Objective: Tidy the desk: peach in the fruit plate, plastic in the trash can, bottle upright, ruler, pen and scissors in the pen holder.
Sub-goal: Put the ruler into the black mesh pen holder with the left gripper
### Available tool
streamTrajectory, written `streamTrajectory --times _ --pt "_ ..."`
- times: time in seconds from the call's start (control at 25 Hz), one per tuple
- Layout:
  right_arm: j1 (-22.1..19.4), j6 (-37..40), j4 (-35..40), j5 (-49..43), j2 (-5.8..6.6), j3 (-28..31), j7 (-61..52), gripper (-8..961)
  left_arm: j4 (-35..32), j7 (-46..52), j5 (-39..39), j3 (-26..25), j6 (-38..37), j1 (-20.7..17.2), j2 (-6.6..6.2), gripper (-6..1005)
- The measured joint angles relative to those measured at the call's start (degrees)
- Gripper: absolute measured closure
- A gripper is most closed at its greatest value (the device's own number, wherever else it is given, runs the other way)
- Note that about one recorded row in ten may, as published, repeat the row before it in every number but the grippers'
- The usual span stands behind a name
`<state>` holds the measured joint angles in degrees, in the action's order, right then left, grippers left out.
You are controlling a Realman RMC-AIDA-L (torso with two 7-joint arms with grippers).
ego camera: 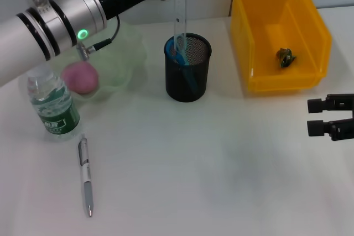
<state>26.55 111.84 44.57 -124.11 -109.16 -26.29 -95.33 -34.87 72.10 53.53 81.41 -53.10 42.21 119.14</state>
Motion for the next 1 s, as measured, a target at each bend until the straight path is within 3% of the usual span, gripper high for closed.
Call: streamTrajectory --times 0.12,0.24,0.52,1.0 --pt "0.03 -0.24 -0.02 -0.01 -0.09 0.02 -0.13 120 0.77 -3.76 -5.57 3.69 1.12 -0.22 0.02 523" --pt "0.27 -0.45 -0.02 -0.04 -0.18 0.02 -0.44 120 1.01 -4.31 -6.42 4.21 1.31 -0.21 0.02 521" --pt "1.28 -0.80 -0.41 -0.09 -0.45 0.02 -0.65 120 4.11 -12.37 -16.91 9.22 1.69 -0.41 0.05 517" --pt "3.13 -1.84 -1.53 -0.09 -0.94 -0.07 -0.65 120 6.72 -13.45 -19.25 10.64 1.45 -0.65 0.04 509"
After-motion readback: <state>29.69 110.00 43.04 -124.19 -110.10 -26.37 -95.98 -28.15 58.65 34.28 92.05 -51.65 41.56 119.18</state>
